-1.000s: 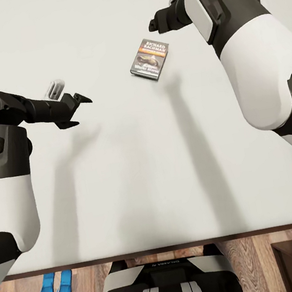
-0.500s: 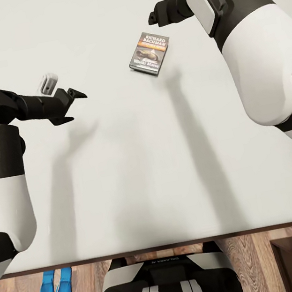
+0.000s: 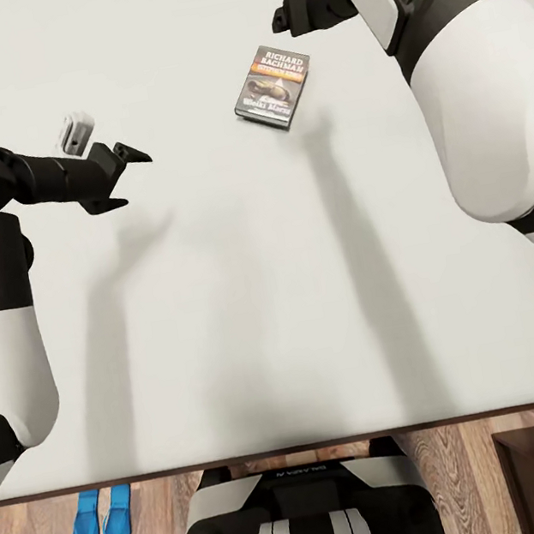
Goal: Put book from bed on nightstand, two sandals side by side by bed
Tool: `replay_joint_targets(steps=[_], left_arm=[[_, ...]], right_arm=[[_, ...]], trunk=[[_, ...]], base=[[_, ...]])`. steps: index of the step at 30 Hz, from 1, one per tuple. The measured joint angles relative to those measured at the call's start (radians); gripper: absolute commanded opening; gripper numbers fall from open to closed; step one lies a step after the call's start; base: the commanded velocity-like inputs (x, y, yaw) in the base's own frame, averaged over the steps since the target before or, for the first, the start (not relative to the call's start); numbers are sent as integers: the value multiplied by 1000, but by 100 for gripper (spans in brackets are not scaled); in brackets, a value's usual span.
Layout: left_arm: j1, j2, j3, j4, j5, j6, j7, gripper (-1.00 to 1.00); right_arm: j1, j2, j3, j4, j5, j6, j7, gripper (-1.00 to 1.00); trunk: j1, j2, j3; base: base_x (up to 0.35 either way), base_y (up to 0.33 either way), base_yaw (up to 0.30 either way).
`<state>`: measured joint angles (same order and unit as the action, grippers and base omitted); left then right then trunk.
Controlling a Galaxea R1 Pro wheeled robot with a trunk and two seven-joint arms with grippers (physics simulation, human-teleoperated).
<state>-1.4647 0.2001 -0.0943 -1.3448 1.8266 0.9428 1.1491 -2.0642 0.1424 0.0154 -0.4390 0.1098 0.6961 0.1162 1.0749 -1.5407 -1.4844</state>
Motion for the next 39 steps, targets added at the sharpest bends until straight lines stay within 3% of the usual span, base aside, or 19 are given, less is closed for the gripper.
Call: replay_joint_targets(steps=[6, 15, 39], left_arm=[[-12, -6, 3, -2, 1, 1, 0, 100], [-42, -2, 5, -87, -1, 1, -1, 100], [-41, -8, -6, -118, -15, -8, 20, 100]], right_arm=[[-2, -1, 0, 0, 6, -13, -5, 100], [-3, 1, 2, 0, 9, -59, -10, 100], [-14, 4, 5, -14, 11, -58, -11, 100]], trunk=[[0, 0, -9], [0, 0, -23], [0, 0, -56]], base=[[0, 0, 0], [0, 0, 0], [0, 0, 0]])
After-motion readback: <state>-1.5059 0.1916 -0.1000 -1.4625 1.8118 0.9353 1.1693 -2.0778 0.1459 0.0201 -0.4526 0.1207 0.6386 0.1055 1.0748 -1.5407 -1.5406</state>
